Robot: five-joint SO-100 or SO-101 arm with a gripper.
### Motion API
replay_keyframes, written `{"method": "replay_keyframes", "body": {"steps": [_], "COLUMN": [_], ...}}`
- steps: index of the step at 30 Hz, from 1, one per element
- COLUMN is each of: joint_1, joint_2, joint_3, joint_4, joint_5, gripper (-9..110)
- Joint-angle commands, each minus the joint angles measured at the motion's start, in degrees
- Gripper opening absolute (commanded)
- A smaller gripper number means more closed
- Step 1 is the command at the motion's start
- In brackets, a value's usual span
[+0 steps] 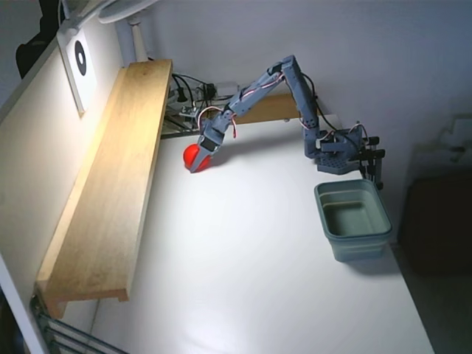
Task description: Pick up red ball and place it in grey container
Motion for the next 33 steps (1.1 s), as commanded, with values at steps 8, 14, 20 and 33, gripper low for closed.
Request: {"method": "replay_keyframes", "body": {"steps": [8, 14, 20, 33], "joint_1": [1.44, 1.44, 1.44, 1.44], "joint_2": [20.46, 26.79, 29.62, 35.16], "joint_3": [18.84, 24.32, 20.68, -0.27], "joint_4": [-2.68, -1.84, 4.62, 31.12], "joint_5": [0.09, 0.09, 0.09, 0.09], "gripper": [23, 23, 23, 23]}}
